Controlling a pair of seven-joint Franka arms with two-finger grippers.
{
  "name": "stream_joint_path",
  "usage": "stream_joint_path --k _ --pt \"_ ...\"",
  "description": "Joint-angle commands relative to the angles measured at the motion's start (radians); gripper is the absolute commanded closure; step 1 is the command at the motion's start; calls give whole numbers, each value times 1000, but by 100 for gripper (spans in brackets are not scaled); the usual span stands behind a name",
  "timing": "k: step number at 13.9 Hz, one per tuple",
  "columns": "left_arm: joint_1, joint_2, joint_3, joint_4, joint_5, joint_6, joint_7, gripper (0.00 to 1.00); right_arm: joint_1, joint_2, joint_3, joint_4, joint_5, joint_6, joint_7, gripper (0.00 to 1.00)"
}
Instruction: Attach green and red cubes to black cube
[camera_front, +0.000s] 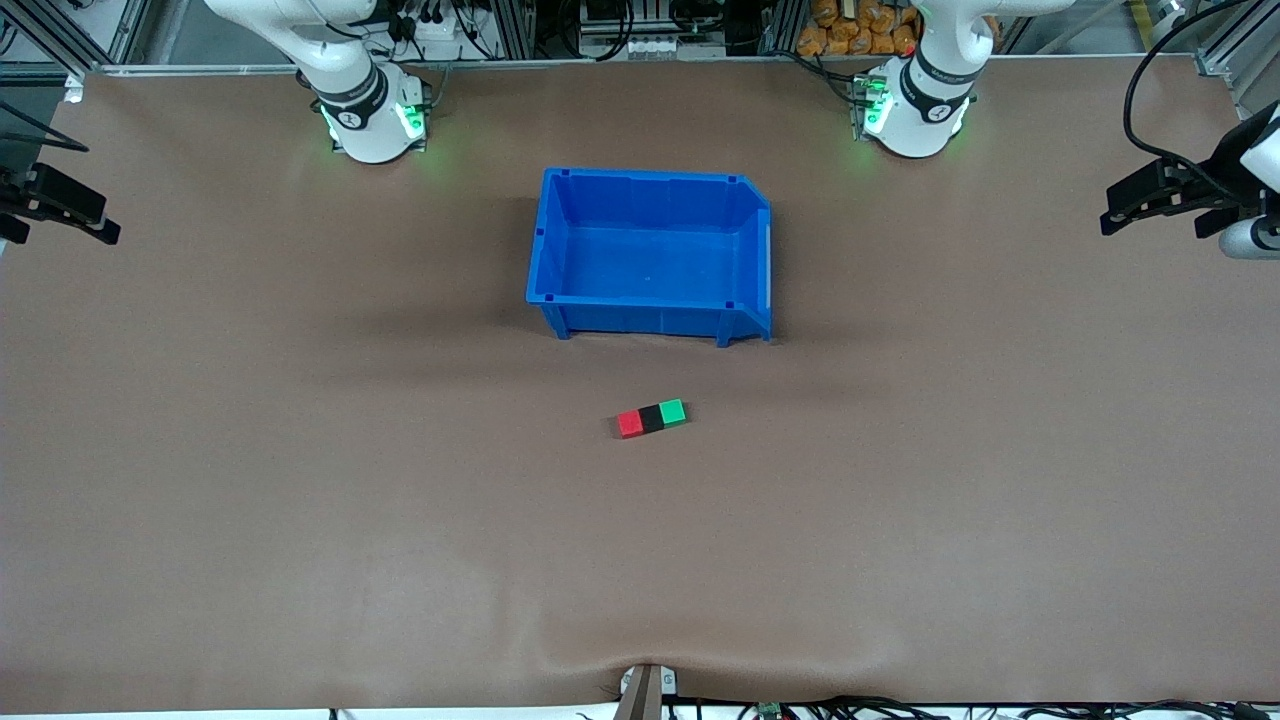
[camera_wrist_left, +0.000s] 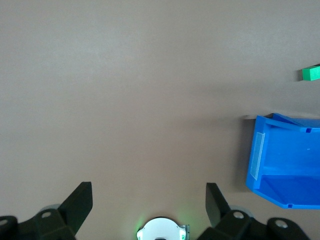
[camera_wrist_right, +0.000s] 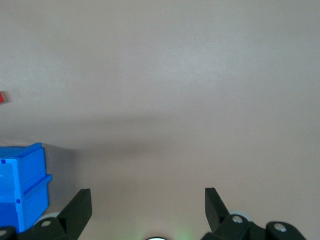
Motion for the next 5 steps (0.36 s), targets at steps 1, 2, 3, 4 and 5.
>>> stream_joint_path --k 1,2,3,4,5 --pt "3 4 -1 19 0 -22 23 0 -7 9 6 21 -14 -14 -2 0" --pt "-3 4 -1 19 -1 -22 18 0 -9 9 6 21 -14 -14 -2 0" --pt "-5 4 -3 19 -1 -22 14 0 -10 9 6 21 -14 -14 -2 0" --pt "-5 5 -3 18 -1 -22 17 0 -10 9 6 21 -14 -14 -2 0" --pt "-5 5 -3 16 -1 -22 20 0 -9 9 6 21 -14 -14 -2 0"
